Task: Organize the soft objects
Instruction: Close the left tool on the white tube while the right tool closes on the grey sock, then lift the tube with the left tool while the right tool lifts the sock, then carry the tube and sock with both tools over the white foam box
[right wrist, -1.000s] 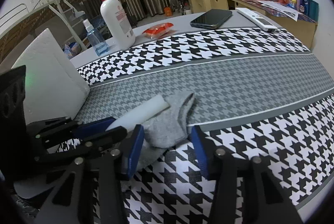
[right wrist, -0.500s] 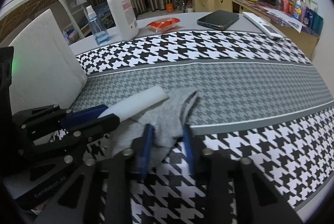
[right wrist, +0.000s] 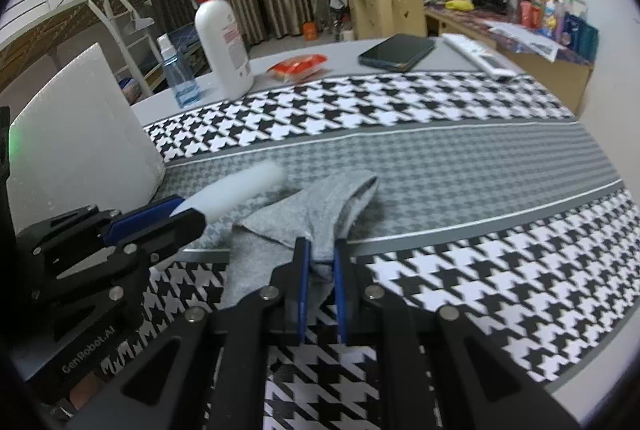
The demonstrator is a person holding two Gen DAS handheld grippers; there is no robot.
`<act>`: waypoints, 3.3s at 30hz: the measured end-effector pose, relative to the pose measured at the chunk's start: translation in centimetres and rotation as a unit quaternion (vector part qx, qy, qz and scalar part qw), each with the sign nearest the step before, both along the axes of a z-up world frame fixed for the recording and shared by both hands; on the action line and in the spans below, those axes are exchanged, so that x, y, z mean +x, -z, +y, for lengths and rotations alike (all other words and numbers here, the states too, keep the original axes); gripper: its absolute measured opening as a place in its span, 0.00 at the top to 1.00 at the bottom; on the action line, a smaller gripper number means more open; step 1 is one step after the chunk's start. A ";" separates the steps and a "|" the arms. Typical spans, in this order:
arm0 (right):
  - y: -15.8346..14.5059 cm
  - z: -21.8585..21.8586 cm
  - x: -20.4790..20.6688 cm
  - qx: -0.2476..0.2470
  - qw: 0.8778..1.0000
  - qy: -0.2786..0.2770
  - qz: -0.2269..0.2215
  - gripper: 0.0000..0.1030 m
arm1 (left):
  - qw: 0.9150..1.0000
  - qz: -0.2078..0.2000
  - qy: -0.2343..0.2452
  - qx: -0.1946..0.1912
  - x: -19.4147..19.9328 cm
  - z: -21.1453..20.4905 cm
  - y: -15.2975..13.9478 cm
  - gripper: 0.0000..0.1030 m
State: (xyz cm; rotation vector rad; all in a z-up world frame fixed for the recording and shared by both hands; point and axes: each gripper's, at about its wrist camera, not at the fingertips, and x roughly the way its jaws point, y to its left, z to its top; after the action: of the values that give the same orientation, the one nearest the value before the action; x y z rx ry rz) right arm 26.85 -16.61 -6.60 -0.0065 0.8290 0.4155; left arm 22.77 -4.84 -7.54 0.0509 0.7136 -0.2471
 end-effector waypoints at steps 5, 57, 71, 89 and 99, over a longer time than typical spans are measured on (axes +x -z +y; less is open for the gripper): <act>-1.0 -0.5 -0.6 0.006 1.000 0.004 -0.015 0.86 | 1.000 -0.015 0.000 -0.003 -0.6 0.0 -1.1 0.83; -8.7 -2.0 -5.4 0.041 0.987 0.050 -0.144 0.86 | 0.990 -0.142 -0.003 0.005 -5.7 1.8 -10.3 0.83; -10.6 -0.7 -5.6 0.052 0.983 0.028 -0.172 0.86 | 0.985 -0.170 -0.025 0.007 -6.7 3.7 -12.6 0.83; -12.6 2.0 -6.2 0.059 0.979 0.000 -0.195 0.86 | 0.978 -0.201 -0.057 0.004 -7.5 6.3 -14.3 0.83; -13.6 3.8 -6.0 0.067 0.976 -0.027 -0.205 0.86 | 0.973 -0.212 -0.090 0.011 -7.9 8.3 -14.9 0.83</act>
State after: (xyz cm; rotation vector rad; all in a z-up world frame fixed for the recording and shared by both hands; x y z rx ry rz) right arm 20.83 -12.77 6.95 0.0101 0.3932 0.5002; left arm 14.85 3.49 7.33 0.0570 0.2923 -0.0497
